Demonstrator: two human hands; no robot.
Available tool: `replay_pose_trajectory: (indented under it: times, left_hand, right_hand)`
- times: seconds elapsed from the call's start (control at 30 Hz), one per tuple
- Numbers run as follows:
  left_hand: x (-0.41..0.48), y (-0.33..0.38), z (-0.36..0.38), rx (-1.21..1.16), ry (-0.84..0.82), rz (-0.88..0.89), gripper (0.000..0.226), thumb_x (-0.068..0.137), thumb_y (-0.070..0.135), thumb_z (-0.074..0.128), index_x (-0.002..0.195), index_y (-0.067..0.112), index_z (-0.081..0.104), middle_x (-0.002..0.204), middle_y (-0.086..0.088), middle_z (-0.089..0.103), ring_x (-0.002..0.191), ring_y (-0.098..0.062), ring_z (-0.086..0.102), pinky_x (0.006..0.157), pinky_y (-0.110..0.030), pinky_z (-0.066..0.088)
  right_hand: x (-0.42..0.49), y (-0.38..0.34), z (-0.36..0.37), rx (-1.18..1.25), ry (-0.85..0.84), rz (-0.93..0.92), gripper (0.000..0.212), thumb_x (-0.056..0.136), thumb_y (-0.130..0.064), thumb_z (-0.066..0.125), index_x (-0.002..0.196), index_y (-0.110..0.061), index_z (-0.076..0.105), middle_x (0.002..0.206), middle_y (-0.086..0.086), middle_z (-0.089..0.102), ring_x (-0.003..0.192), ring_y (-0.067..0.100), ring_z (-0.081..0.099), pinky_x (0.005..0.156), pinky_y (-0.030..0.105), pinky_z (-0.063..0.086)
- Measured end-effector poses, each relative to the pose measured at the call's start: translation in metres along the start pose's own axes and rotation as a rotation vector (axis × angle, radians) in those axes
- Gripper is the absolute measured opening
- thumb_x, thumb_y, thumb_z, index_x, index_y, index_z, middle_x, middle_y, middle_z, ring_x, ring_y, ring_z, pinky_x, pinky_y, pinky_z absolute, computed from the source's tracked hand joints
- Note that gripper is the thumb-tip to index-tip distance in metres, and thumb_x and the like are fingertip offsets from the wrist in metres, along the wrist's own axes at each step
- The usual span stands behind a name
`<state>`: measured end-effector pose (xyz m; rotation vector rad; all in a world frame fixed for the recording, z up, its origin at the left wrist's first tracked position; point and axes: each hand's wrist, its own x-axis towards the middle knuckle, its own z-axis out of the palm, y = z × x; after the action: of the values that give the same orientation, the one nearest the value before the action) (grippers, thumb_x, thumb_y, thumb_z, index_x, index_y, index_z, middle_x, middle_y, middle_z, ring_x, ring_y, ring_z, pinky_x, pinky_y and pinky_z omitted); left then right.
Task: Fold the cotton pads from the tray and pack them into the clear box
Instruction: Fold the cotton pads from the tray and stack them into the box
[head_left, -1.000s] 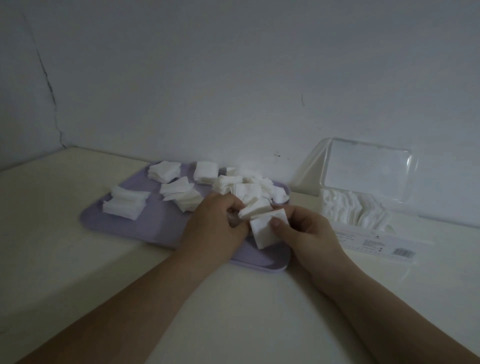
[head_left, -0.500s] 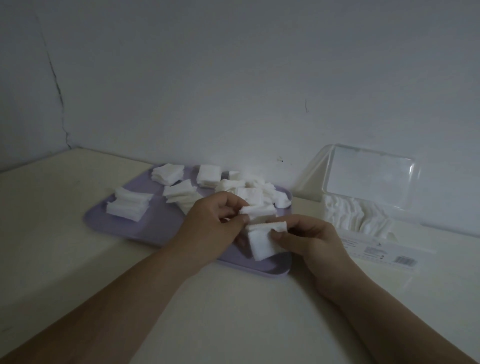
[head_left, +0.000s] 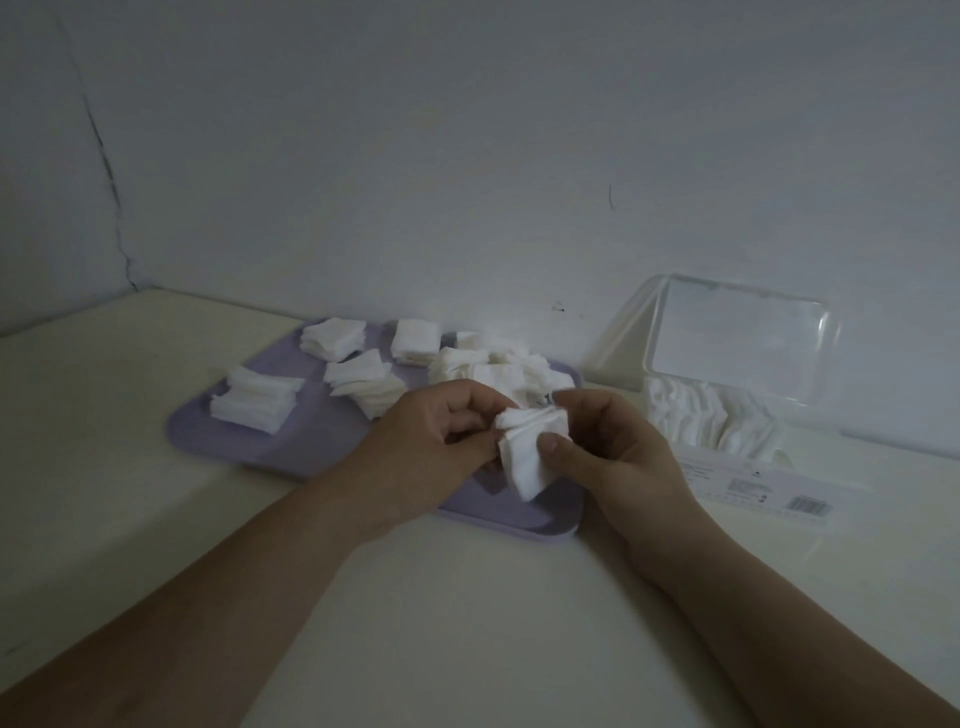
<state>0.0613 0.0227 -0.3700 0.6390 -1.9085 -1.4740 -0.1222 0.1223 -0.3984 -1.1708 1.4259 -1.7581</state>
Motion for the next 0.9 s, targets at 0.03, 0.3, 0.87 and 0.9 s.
replay_pose_trajectory:
  times: [0.03,0.3,0.87,0.9]
  left_hand:
    - [0.000,-0.001,-0.001,0.015,-0.008,0.000,0.018,0.097,0.002,0.066,0.109,0.014,0.070,0.095,-0.002,0.081,0.070,-0.008,0.071,0.055,-0.012,0.048]
    - [0.003,-0.006,-0.001,0.036,0.008,0.049,0.038,0.097,-0.010,0.057,0.103,0.024,0.073,0.094,-0.008,0.080,0.073,-0.017,0.073,0.078,-0.027,0.059]
    - [0.008,-0.001,-0.011,-0.282,0.173,-0.047,0.022,0.077,-0.001,0.060,0.092,0.009,0.072,0.071,-0.015,0.066,0.056,-0.019,0.057,0.042,-0.024,0.034]
    - [0.006,-0.002,-0.012,-0.234,0.098,-0.053,0.018,0.077,0.001,0.063,0.089,0.010,0.072,0.069,-0.016,0.066,0.054,-0.017,0.057,0.041,-0.023,0.034]
  right_hand:
    - [0.000,0.001,0.000,-0.014,-0.030,-0.013,0.042,0.083,-0.010,0.078,0.122,-0.023,0.070,0.116,0.015,0.075,0.112,0.036,0.070,0.100,0.048,0.055]
    - [-0.004,-0.004,0.003,-0.001,0.018,0.002,0.021,0.090,0.005,0.071,0.105,-0.009,0.077,0.105,0.016,0.079,0.100,0.029,0.074,0.096,0.043,0.056]
    - [-0.002,-0.001,-0.002,-0.223,0.227,0.014,0.020,0.087,-0.023,0.080,0.105,-0.028,0.074,0.092,0.011,0.079,0.095,0.031,0.075,0.095,0.049,0.060]
    - [-0.003,-0.003,-0.001,-0.225,0.214,0.022,0.020,0.088,-0.021,0.080,0.106,-0.027,0.075,0.091,0.008,0.080,0.094,0.028,0.076,0.094,0.045,0.061]
